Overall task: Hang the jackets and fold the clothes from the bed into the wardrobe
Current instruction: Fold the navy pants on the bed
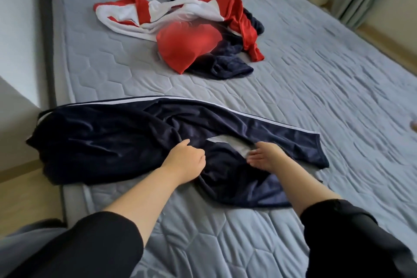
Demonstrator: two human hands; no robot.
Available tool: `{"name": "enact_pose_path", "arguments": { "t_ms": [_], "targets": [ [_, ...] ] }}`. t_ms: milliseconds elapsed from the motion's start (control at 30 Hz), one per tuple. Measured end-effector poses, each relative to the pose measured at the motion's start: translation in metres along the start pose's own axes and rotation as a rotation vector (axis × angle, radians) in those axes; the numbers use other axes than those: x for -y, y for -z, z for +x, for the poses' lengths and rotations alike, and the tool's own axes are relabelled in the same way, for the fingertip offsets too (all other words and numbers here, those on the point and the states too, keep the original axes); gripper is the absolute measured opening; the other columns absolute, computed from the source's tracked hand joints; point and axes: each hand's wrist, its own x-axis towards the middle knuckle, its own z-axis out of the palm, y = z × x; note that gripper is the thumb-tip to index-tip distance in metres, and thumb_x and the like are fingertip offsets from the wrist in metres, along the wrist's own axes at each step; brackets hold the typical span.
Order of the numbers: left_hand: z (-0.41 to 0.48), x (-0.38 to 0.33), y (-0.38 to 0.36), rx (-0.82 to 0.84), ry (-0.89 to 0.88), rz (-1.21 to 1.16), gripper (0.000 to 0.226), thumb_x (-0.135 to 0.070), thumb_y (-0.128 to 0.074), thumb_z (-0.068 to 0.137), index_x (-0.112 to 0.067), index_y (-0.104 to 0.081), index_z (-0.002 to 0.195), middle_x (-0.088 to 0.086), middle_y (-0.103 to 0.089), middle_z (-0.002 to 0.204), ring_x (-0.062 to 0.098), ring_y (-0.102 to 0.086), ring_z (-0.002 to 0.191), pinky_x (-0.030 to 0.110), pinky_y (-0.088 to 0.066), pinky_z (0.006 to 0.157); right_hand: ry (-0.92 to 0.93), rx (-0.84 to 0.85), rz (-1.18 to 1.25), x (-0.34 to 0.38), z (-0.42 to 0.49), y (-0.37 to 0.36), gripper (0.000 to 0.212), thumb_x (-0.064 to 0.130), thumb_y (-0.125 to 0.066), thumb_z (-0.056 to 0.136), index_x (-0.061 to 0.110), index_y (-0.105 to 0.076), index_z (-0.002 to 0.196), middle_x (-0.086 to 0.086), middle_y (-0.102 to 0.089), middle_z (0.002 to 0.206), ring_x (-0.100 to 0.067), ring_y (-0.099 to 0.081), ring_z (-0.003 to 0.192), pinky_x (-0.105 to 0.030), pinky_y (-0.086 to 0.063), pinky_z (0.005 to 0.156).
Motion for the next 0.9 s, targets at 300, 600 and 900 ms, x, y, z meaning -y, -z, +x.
{"name": "enact_pose_path", "arguments": {
  "t_ms": [300,600,900],
  "targets": [
    [0.033,-0.029,0.001,0.182,-0.028,0.065,0.051,-0.032,-0.041,0.096,-0.020,-0.031,0.145,0.003,-0.039,0.146,0.024,-0.034,0.132,0.038,-0.023,0.110,0.233,-0.776,0.230,-0.015,0.029,0.069,0.071,0.013,-0.057,0.083,0.006,-0.022,0.144,-0.020,-0.032,0.146,-0.034,-0.043,0.124,-0.037,-0.034,0.103],
    [0.031,-0.046,0.009,0.933,0.392,-0.584,0.023,-0.030,-0.050,0.092,-0.014,-0.067,0.092,0.000,-0.067,0.084,0.017,-0.066,0.079,0.022,-0.046,0.058,0.215,-0.457,1.028,-0.013,0.035,0.086,0.013,0.004,-0.056,0.088,0.003,-0.057,0.101,-0.010,-0.059,0.097,-0.028,-0.060,0.097,-0.021,-0.048,0.076],
    [0.062,-0.036,0.001,-0.218,1.075,-2.237,0.038,-0.003,-0.033,0.101,0.003,-0.038,0.138,0.008,-0.041,0.145,0.022,-0.043,0.133,0.036,-0.035,0.108,0.135,0.115,1.225,-0.011,0.031,0.074,0.018,-0.005,-0.044,0.075,0.011,-0.052,0.079,-0.003,-0.053,0.079,-0.016,-0.048,0.072,-0.026,-0.041,0.068]
  ]
}}
